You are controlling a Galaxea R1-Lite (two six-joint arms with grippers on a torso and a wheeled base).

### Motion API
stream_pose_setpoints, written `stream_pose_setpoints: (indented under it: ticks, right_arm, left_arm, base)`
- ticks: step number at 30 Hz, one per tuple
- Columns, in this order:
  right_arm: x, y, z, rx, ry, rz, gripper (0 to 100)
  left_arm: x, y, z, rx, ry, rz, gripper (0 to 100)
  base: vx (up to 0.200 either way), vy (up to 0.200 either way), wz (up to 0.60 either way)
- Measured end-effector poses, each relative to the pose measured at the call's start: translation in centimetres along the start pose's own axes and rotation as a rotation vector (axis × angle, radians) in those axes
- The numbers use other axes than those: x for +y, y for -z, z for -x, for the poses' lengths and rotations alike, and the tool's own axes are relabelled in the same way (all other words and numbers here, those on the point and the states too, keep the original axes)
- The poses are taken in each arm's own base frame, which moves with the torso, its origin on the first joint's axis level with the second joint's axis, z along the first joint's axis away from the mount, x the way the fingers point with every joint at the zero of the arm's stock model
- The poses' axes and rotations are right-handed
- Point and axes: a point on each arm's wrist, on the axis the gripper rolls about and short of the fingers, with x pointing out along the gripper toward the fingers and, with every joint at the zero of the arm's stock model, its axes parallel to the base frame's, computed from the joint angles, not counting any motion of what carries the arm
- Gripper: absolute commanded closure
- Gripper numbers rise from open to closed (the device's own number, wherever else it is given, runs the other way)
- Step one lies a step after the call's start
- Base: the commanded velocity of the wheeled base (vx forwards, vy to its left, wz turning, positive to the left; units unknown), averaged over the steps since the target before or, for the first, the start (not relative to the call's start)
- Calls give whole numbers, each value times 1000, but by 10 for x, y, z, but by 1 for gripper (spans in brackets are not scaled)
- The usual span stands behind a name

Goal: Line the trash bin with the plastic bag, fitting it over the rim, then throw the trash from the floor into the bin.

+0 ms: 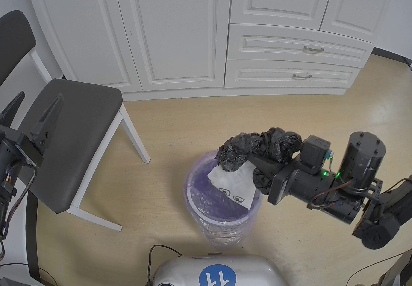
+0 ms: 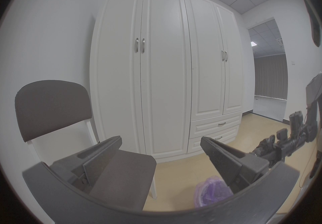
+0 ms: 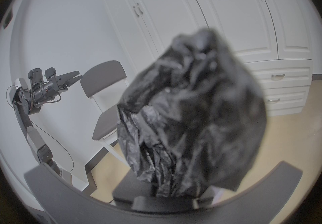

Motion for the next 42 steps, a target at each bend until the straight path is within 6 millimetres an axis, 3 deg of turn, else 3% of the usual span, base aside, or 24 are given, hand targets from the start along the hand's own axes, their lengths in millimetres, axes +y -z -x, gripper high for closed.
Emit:
stream_pose_setpoints:
  ticks: [4, 11, 14, 20, 24, 42]
  right_arm:
    - [2, 26, -17, 19, -6, -5, 100]
    - [-5, 92, -60, 97, 22, -85, 100]
    - [-20, 117, -81, 96, 61, -130, 100]
    - [-65, 149, -104, 80, 164, -174, 100]
    - [-76, 164, -106, 105, 188, -182, 100]
    - [-77, 204, -103, 213, 173, -187, 100]
  left_arm:
    - [0, 0, 0, 0, 1, 0, 0]
    - [0, 0, 0, 1, 2, 0, 0]
    - [0, 0, 0, 1, 2, 0, 0]
    - [0, 1, 0, 3, 3, -1, 0]
    - [0, 1, 0, 7, 4, -2, 0]
    - [0, 2, 1, 10, 4, -3, 0]
  base:
    - [0, 0, 0]
    - [0, 0, 0]
    - [0, 0, 0]
    - [0, 0, 0]
    - [0, 0, 0]
    - [0, 0, 0]
